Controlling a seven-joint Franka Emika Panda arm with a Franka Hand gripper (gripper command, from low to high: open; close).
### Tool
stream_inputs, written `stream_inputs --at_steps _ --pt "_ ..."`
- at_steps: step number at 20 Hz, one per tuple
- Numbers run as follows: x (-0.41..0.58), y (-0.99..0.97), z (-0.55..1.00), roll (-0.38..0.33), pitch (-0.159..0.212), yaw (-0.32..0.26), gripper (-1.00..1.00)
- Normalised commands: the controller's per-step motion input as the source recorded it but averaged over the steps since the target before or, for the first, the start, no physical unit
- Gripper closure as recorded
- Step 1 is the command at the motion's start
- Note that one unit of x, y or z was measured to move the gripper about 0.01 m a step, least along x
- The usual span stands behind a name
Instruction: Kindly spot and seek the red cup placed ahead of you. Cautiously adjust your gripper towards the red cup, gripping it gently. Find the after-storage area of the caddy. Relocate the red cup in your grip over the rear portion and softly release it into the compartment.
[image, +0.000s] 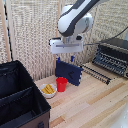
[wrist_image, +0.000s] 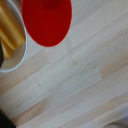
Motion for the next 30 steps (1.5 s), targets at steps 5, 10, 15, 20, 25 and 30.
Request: stream_inputs --at_steps 5,10,15,20,25,30 --pt "-0.006 -0.03 -0.47 -0.003 0.034 -0.175 -1.00" --pt "-0.151 -0.02 -0.49 -0.027 0.071 -0.159 -1.00" --pt "-0.387 -0.08 -0.38 -0.028 0.067 -0.155 -1.00" --pt "-0.306 -0.05 -0.39 -0.023 0.044 -0.129 -1.00" --pt "-0.120 0.00 -0.40 -0.019 0.003 -0.046 -1.00" --pt "-0.061 0.14 -0.23 -0.064 0.000 -0.019 1.00"
